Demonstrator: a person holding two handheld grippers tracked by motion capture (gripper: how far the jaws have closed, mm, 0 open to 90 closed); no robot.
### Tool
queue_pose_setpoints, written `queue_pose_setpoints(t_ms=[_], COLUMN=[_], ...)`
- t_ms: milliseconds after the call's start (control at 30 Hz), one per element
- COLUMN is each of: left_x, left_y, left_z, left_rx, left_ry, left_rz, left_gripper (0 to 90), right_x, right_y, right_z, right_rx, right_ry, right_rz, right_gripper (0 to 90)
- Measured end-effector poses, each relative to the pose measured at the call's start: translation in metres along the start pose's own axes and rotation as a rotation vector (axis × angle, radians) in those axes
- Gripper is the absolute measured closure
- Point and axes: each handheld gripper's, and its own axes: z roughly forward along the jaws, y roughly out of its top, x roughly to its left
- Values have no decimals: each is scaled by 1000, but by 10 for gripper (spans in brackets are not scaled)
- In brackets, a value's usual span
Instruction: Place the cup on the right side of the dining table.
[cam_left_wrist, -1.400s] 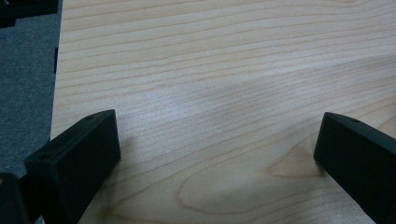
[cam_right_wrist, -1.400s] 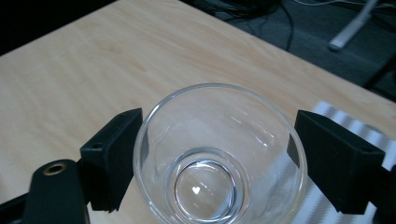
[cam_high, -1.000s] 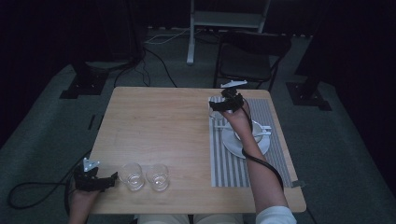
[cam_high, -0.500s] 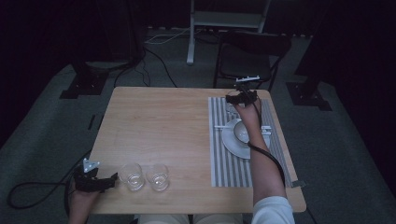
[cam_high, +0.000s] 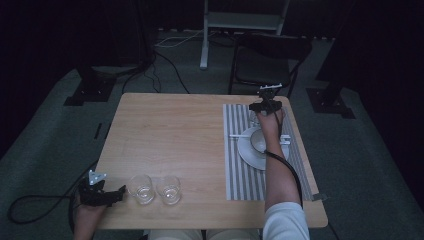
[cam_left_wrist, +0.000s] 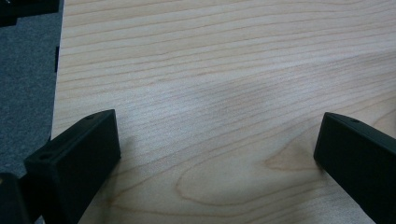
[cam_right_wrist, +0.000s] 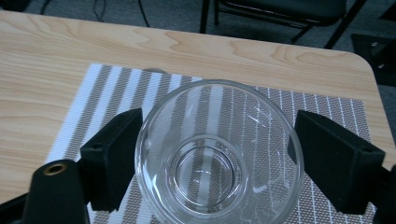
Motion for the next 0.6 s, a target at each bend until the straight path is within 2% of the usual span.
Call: queue_pose_setpoints(t_ms=[200,300,433,567,600], left_x=[0,0,0,0,0], left_y=[0,0,0,0,0], left_z=[0,0,0,0,0], left_rx=[0,0,-1,0,0], left_ry=[0,1,1,1,1], left_rz=[0,-1,-1,-1,-2], left_gripper=[8,8,7,8,8], right_x=[3,3,0,-8,-9], right_y=[-3,-5,-6,-5,-4], right_z=[12,13,13,6,4], right_rx=[32,25,24,17,19], right_ry=[-36,-43,-22,50,44], right_rz=[-18,-9,11,71,68], right_gripper=[176,175,172,127,126])
